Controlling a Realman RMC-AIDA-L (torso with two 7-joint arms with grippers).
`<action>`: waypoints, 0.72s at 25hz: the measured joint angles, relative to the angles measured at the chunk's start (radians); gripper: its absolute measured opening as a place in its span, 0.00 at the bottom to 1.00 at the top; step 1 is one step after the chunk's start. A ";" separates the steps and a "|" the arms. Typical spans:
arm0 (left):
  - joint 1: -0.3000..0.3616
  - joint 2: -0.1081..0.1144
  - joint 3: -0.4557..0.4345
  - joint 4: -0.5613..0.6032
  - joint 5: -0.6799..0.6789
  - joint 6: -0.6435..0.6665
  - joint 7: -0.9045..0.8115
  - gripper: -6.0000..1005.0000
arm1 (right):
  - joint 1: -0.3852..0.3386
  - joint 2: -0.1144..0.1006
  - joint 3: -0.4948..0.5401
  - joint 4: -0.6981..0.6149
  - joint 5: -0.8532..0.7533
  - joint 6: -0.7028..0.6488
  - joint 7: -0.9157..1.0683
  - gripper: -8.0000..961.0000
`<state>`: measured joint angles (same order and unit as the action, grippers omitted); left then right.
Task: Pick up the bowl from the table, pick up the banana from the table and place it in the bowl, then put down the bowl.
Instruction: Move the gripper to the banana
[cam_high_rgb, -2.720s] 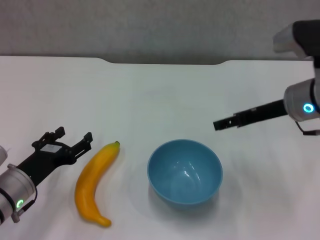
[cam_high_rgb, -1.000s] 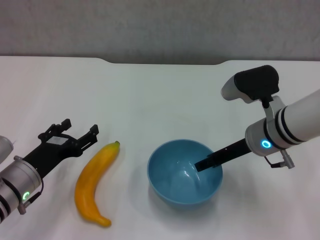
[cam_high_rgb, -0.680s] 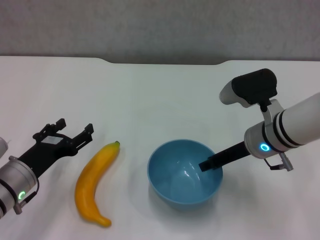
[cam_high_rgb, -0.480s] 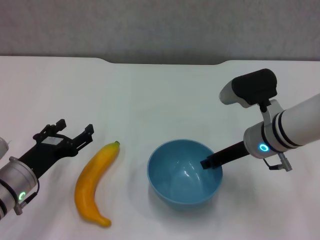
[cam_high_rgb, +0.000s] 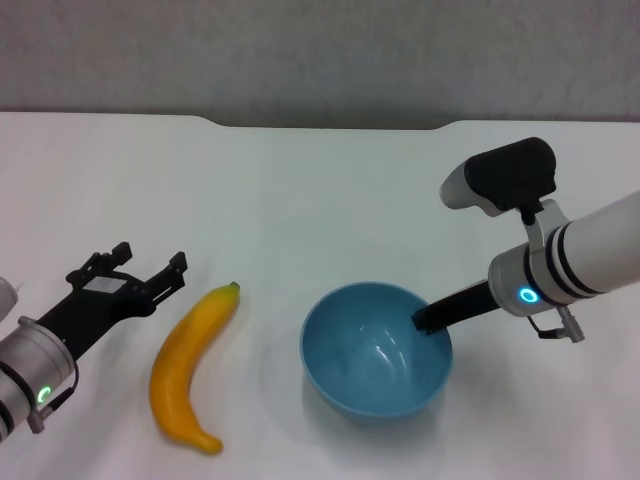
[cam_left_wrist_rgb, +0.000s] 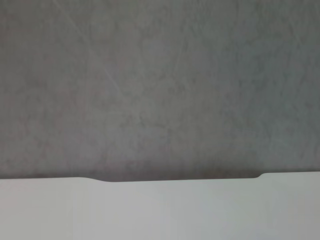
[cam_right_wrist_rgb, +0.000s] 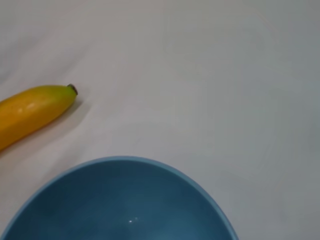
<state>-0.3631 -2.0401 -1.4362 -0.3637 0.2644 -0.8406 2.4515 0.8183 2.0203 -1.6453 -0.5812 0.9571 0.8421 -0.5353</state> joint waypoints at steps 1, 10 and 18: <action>0.000 0.000 0.000 0.000 0.000 0.000 0.000 0.87 | 0.000 0.000 0.000 0.000 0.000 0.000 0.000 0.10; -0.001 0.004 0.024 -0.021 0.023 -0.001 -0.066 0.87 | -0.093 -0.001 0.006 -0.130 0.000 -0.023 0.000 0.04; 0.085 0.034 0.033 -0.315 0.350 0.230 -0.350 0.87 | -0.185 -0.007 0.010 -0.232 -0.002 -0.039 0.000 0.04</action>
<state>-0.2777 -2.0065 -1.4036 -0.6787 0.6142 -0.6103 2.1017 0.6329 2.0128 -1.6350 -0.8128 0.9549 0.8031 -0.5353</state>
